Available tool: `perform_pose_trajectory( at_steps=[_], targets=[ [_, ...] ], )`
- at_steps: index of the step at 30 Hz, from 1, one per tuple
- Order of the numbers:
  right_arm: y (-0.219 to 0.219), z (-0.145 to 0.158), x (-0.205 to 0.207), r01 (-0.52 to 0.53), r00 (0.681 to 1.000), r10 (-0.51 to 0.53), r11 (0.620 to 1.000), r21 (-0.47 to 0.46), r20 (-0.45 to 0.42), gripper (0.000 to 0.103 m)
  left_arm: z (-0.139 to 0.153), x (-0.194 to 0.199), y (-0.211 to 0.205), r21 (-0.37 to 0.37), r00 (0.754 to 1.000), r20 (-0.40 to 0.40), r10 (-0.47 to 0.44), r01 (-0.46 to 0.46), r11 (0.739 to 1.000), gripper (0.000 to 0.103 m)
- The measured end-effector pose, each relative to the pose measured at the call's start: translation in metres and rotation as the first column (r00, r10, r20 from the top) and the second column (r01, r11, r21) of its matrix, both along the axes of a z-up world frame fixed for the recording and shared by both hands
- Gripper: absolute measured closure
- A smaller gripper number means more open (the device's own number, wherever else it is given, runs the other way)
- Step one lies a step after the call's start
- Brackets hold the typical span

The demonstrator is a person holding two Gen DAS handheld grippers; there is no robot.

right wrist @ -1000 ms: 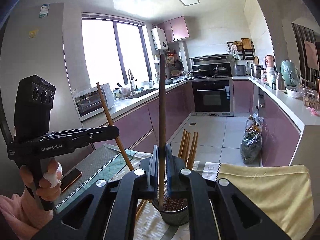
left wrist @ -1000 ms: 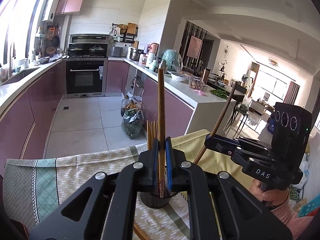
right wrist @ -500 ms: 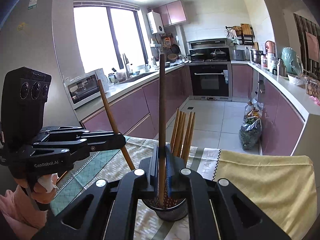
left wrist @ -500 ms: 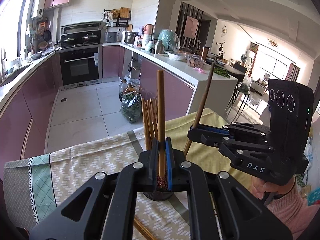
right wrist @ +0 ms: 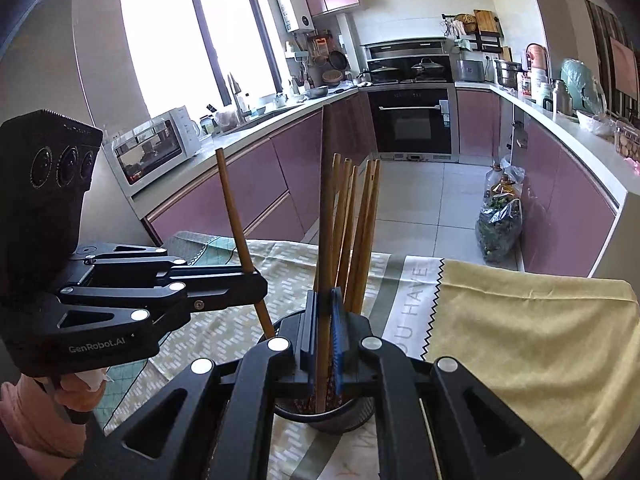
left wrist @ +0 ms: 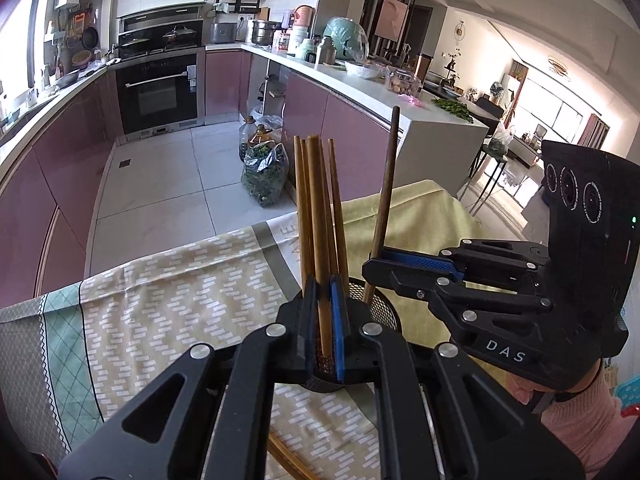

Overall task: Organize utensils
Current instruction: 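Lower the left tool's chopstick into the holder and open it while the right tool releases its own, then move both open tools back over the last two chopsticks on the cloth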

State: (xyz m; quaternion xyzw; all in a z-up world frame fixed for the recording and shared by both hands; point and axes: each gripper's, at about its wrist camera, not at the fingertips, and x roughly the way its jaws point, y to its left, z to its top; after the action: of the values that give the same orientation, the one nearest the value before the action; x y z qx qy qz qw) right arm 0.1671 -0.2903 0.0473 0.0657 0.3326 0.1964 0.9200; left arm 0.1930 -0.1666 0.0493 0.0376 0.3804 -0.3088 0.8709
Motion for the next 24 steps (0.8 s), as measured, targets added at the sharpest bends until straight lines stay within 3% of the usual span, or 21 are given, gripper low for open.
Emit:
perform_pose_trajectory(
  at_steps=[11,18,24],
  targets=[
    [-0.008,-0.007,0.006,0.037,0.999,-0.037,0.999,0.027,-0.02,0.095,-0.018,0.012,-0.002,-0.006,0.999,-0.03,0.016,-0.016,1.0,0.092],
    [-0.015,-0.012,-0.002,0.033,0.999,-0.032,0.998,0.055,-0.026,0.094,-0.021,-0.007,0.024,-0.039,0.998,0.014,0.068,-0.068,0.997,0.078],
    [-0.007,-0.007,-0.031,-0.028,0.999,0.025,0.996,0.086,0.029,0.083,-0.02,-0.035,0.057,-0.065,0.991,0.085,0.108,-0.103,0.993,0.059]
  ],
)
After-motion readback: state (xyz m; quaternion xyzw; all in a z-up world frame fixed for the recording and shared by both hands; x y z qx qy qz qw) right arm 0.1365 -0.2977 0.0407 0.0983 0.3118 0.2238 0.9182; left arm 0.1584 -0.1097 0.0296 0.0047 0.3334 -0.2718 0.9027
